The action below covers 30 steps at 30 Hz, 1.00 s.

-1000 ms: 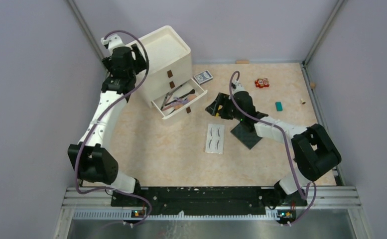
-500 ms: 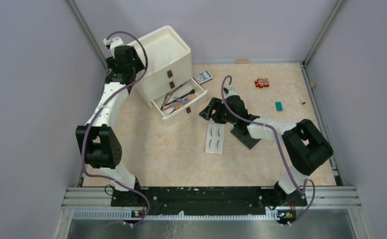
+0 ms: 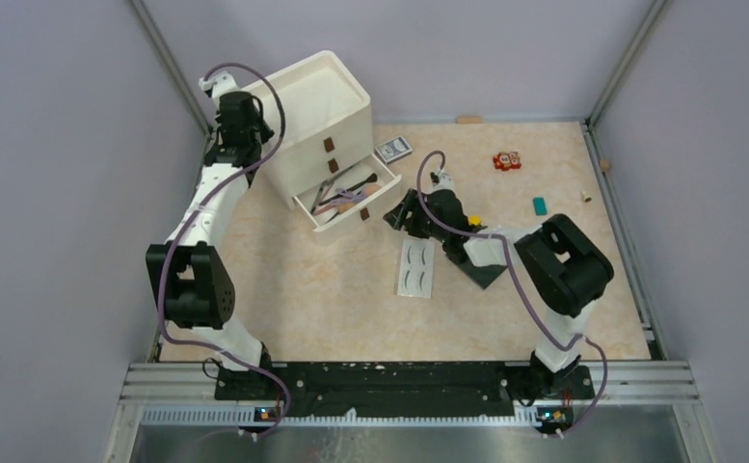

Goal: Organize the makeup
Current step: Close the drawer in the storage box.

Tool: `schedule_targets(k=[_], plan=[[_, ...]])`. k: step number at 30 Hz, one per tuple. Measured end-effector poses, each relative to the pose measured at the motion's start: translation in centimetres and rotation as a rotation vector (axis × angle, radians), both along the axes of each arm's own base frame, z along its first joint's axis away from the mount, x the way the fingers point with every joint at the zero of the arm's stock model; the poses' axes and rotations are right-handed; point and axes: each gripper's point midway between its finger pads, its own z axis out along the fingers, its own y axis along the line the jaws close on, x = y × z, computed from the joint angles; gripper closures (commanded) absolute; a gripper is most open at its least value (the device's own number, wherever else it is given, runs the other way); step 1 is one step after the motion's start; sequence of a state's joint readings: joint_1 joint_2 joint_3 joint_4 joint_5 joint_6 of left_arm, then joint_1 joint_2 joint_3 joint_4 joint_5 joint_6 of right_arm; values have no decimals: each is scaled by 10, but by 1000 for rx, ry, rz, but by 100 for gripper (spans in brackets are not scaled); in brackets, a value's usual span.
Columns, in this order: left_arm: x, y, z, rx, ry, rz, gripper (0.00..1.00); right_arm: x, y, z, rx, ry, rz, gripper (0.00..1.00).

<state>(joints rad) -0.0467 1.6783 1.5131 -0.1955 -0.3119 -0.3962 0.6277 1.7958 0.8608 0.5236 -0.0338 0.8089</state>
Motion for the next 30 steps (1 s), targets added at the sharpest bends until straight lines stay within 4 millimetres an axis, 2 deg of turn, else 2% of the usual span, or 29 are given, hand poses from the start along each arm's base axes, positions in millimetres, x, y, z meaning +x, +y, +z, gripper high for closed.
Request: schedule_targets(k=[3,9,15,18,24,30], plan=[[-1,-2,0,-13,-24,-11,72,12,2,-11,-11,4,-32,50],[0,-5,1,-27,-44,-25,83,33,12,-18,7,-8,-64,79],[0,-7,1,-28,-46,-32,98,51,31,-22,70,-16,-65,92],[0,-7,1,-26,-45,-32,100,52,41,-31,92,6,-51,94],[-1,-9,1,-15,-48,-29,100,51,74,-42,116,32,15,93],[-7,-12,1,-4,-48,-28,100,61,108,-25,163,-4,48,93]])
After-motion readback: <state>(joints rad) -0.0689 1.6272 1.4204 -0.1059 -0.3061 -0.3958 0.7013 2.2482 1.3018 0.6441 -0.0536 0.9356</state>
